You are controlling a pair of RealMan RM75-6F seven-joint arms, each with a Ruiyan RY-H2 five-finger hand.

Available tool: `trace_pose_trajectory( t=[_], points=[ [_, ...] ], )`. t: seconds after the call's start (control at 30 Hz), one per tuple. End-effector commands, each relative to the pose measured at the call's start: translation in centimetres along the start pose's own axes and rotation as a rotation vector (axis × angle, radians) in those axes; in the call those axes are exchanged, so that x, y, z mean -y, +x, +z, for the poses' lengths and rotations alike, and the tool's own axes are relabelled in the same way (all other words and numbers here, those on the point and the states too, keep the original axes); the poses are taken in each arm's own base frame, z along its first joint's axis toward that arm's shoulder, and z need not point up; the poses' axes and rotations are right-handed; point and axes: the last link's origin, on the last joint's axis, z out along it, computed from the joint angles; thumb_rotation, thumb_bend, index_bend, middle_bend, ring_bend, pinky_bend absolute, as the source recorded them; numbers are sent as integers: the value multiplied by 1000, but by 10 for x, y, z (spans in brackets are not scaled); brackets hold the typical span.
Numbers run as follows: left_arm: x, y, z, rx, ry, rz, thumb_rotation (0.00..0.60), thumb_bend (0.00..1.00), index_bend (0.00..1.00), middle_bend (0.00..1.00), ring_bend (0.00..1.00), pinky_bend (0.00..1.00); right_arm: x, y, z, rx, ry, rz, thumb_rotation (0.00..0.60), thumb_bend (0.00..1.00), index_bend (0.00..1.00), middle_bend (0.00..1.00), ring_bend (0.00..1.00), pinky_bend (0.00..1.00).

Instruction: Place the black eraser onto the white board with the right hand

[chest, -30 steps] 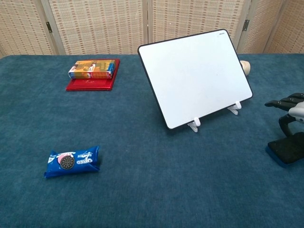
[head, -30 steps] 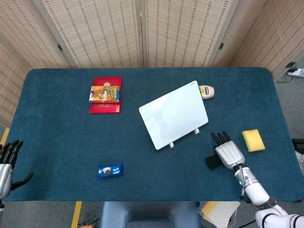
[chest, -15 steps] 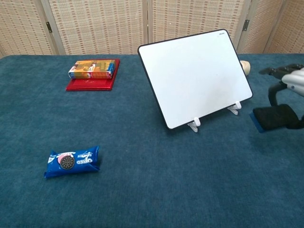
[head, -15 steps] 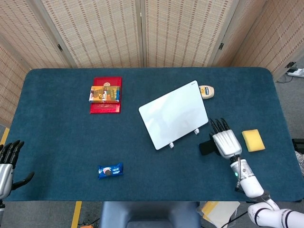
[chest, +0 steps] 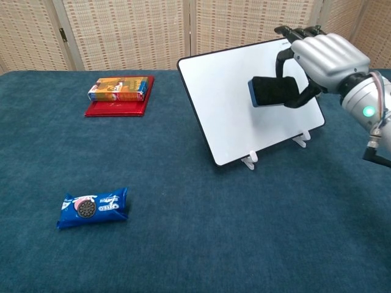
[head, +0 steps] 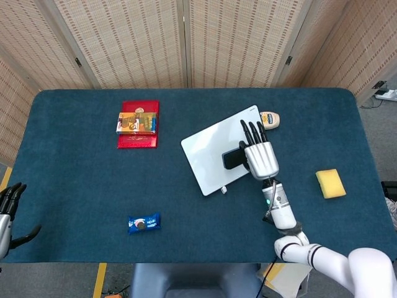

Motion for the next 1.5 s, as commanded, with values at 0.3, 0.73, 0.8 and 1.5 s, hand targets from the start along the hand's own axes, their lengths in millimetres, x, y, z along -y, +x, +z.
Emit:
trace_pose_trajectory(
  t=[0.3, 0.73, 0.8, 1.5],
  points=[
    [0, 1, -1, 7, 0, -7, 600, 228, 71, 101, 107, 42, 21, -4, 27, -68, -11, -32, 600, 184, 465, 0, 0, 0],
    [2, 5, -4, -4, 3, -21, 600, 229, 85, 105, 113, 43, 28, -3, 26, -79, 13, -187, 600, 184, 109, 0, 0, 0],
    [3, 5, -4, -7, 6, -21, 600, 228, 86, 105, 113, 43, 25, -2, 23, -77, 20, -192, 600, 183, 84, 0, 0, 0],
    [-5, -1, -5, -5, 6, 28, 600, 227, 87, 105, 113, 43, -91, 87, -199, 312, -25, -69, 600, 184, 0, 0, 0, 0]
  ],
)
